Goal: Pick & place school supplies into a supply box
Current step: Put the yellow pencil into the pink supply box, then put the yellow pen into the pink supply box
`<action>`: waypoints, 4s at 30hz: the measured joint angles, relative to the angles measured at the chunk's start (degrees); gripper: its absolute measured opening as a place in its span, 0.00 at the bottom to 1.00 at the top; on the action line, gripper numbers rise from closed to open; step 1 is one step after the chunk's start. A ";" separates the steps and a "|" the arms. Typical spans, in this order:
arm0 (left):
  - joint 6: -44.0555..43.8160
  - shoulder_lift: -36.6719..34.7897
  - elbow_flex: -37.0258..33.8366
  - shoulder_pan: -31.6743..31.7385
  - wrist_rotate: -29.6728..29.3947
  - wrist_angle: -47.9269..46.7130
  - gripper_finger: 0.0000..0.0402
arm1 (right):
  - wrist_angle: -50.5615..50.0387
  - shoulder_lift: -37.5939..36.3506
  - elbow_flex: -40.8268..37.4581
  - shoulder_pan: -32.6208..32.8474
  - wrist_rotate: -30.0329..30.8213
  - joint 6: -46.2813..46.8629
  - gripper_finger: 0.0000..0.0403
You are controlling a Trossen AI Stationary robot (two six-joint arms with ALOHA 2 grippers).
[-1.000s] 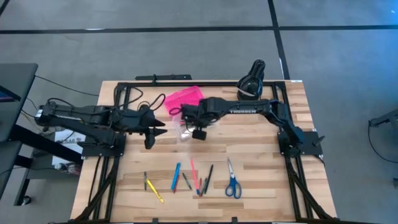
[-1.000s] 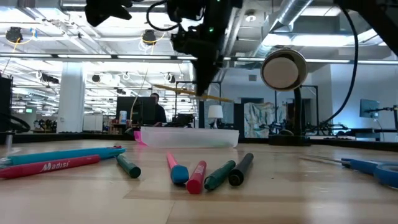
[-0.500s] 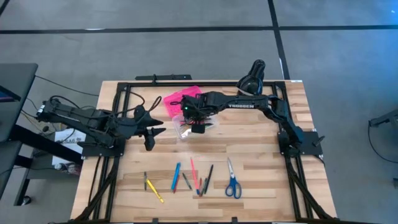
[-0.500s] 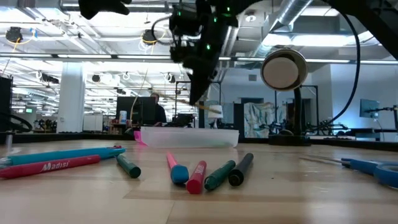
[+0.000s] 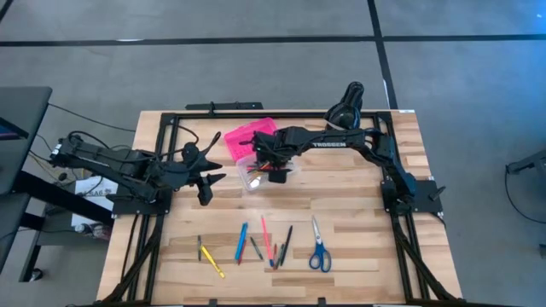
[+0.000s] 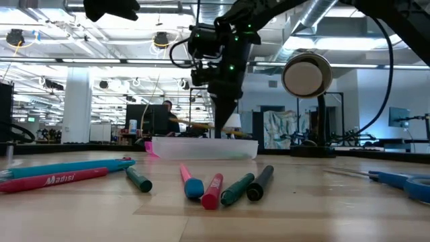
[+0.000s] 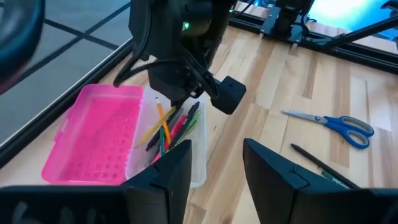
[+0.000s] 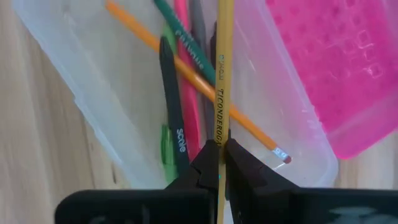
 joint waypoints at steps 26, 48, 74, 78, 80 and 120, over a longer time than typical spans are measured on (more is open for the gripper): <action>0.01 0.00 0.00 0.00 -0.34 -0.16 0.34 | 1.95 0.00 -0.51 0.37 1.65 -3.08 0.19; 4.05 0.04 -1.44 -5.44 25.27 -9.31 0.34 | 2.37 -16.49 -0.51 8.83 -1.63 7.73 0.20; -0.16 7.07 -18.93 -20.85 29.85 14.21 0.34 | -2.92 -34.39 -0.49 21.86 4.75 14.56 0.20; 3.41 12.65 -18.93 -21.81 31.04 17.95 0.34 | -3.43 -36.77 -0.49 24.09 4.73 16.17 0.20; 4.50 15.70 -18.93 -21.81 33.32 20.41 0.34 | -3.22 -38.15 -0.49 25.53 4.74 16.61 0.20; 8.79 37.11 -18.08 -22.69 33.33 22.36 0.20 | -15.96 -44.24 -0.49 48.63 31.74 38.66 0.20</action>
